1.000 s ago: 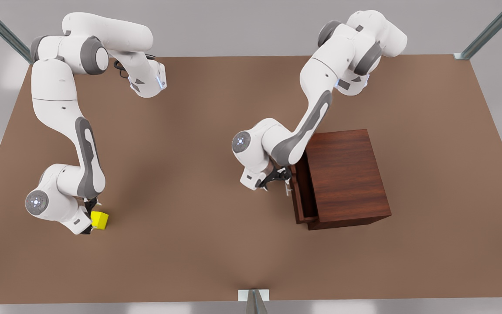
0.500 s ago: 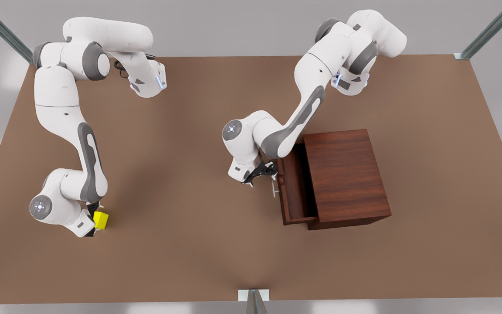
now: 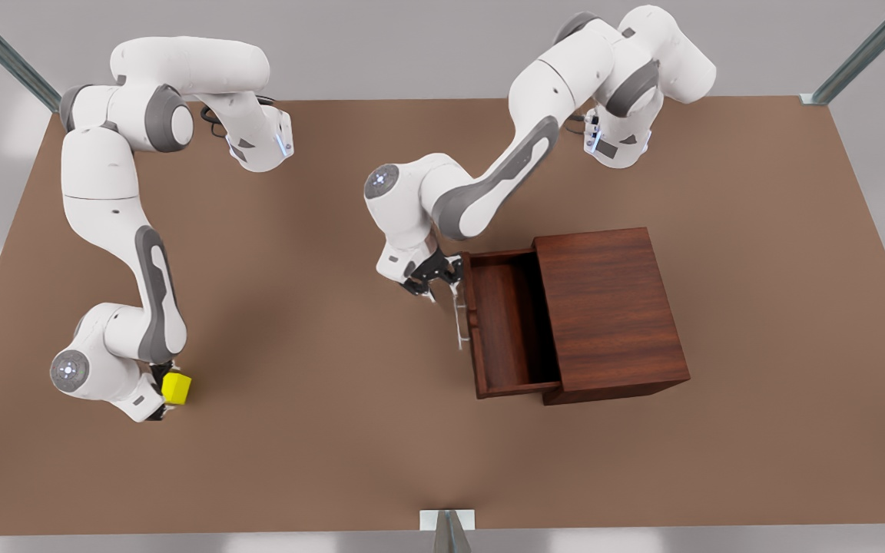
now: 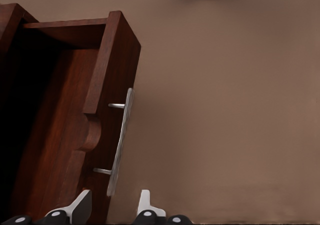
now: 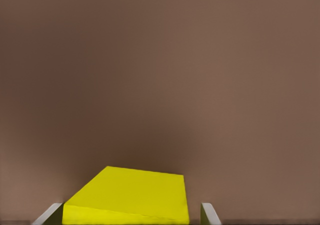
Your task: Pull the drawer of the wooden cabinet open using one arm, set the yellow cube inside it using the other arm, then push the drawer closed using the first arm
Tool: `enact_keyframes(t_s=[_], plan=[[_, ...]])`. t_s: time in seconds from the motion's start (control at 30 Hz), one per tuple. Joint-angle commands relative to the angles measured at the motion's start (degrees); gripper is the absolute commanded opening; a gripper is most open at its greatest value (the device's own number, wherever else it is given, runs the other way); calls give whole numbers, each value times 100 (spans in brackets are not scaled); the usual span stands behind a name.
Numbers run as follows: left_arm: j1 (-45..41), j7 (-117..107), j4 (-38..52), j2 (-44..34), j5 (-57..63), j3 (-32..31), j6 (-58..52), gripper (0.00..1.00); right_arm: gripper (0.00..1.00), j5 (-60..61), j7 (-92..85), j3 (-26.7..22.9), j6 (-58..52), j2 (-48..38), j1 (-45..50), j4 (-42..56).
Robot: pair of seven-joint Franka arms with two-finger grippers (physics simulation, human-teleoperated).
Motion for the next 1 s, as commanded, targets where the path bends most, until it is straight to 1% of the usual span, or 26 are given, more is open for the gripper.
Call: enact_keyframes(t_s=[0.0,0.03,0.07,0.1,0.13,0.17,0.2,0.23,0.27,0.3,0.33,0.37,0.43,0.57,0.6,0.7,0.77,0.83,0.9,0.97], plan=[[24,423,14,-317,-320,-115,-836,100,100,-7,-130,-2,27,5,-28,3],[138,766,14,-599,-497,-106,-1214,100,100,11,-174,-2,35,40,-37,3],[252,1012,14,-765,-610,-106,-1346,100,100,11,-174,-2,35,49,-37,3],[681,1598,14,-1081,-1031,-106,-1372,100,100,11,-174,-2,97,67,-55,3],[1242,2781,6,-1380,-1444,-106,-1748,100,100,2,-174,-2,106,75,-72,3],[2551,5383,-38,-1749,-1937,-98,-2207,100,95,-7,-183,-2,106,75,-72,3],[3852,6538,-274,-1786,-2306,-98,-1928,100,74,11,-289,-2,106,75,-72,3],[4679,7076,-1378,-2187,-2474,-97,-929,100,65,11,-289,-2,97,75,-72,3],[4954,7139,-3261,-3305,-2580,-54,735,100,59,11,-297,-2,97,75,-72,3],[4902,7086,-2528,-3192,-2562,-80,44,100,56,20,-297,-2,88,67,-72,12],[4805,7086,-1824,-3104,-2501,-106,-597,100,56,11,-297,-2,53,40,-64,20],[4849,7156,-1787,-2998,-2527,-98,-995,100,56,11,-297,16,18,-65,-37,29],[4849,7112,-1787,-2981,-2571,-98,-942,100,56,37,-297,227,-307,-337,6,29],[4831,7121,-1796,-2981,-2518,-98,-933,100,56,336,115,271,-1116,-1032,648,29],[4832,7130,-1796,-2990,-2518,-98,-933,100,56,336,379,253,-1397,-1058,859,257],[4840,7139,-1796,-2981,-2518,-98,-933,100,56,380,1214,210,-1564,-1173,1597,442],[4814,7130,-1805,-2990,-2510,-106,-933,100,56,687,1802,245,-1942,-1173,1993,785],[4814,7130,-1805,-2990,-2510,-98,-942,100,56,679,2523,218,-2021,-1173,2327,794],[4823,7130,-1814,-2990,-2518,-98,-942,100,56,679,3235,271,-2302,-1164,2652,1224],[4814,7112,-1814,-2990,-2510,-106,-942,100,56,661,4079,262,-2329,-1164,2977,1233]])
